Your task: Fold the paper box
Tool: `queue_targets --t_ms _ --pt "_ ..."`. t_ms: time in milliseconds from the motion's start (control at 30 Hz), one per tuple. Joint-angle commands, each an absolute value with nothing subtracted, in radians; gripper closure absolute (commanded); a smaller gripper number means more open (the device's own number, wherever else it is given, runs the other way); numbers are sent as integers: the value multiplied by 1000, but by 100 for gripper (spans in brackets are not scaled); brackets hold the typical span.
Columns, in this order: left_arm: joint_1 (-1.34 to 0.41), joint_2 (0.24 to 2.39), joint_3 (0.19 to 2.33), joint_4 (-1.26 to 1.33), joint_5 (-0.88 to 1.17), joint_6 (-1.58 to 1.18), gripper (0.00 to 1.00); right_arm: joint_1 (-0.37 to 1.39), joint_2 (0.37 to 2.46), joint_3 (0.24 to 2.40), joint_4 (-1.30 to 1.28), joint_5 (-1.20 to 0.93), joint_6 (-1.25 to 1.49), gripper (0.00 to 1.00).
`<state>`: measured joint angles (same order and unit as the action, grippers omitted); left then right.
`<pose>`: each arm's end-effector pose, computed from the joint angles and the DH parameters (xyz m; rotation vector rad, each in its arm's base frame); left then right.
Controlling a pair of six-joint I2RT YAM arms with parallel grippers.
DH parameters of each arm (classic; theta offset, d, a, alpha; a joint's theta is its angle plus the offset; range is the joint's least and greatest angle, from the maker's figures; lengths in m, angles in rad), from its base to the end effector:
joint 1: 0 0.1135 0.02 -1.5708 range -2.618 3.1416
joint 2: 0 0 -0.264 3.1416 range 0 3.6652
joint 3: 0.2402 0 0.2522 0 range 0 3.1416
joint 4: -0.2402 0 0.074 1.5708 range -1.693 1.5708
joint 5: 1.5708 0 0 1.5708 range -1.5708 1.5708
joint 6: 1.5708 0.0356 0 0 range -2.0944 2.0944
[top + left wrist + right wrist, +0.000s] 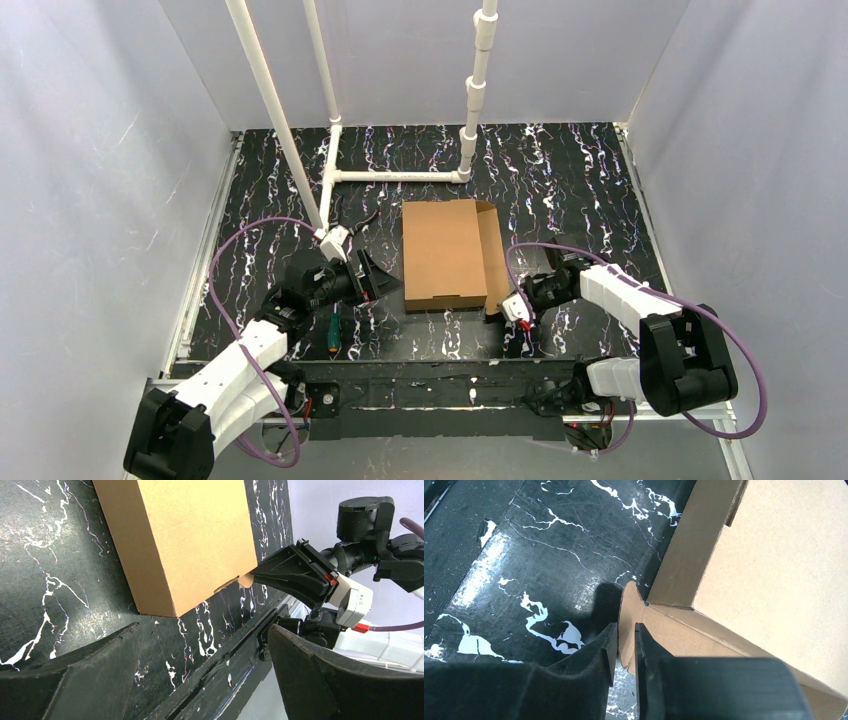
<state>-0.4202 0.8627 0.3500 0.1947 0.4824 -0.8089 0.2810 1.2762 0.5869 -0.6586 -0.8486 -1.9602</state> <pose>0.1680 -0.0932 0.2132 -0.0376 2.0659 -1.2576 0.1772 0.0789 0.1615 -2.1410 0.9044 0.5068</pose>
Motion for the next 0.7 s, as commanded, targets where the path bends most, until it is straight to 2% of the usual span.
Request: queue_targets --t_ms 0,300,667 --pt "-417 868 356 206 497 -805 7 275 1259 625 -639 -887 -1885 74" --pt "-419 875 359 207 499 -808 7 275 1261 630 -568 -876 -1765 80" --pt "-419 887 366 210 501 -813 7 277 1274 624 -506 -896 -1671 80"
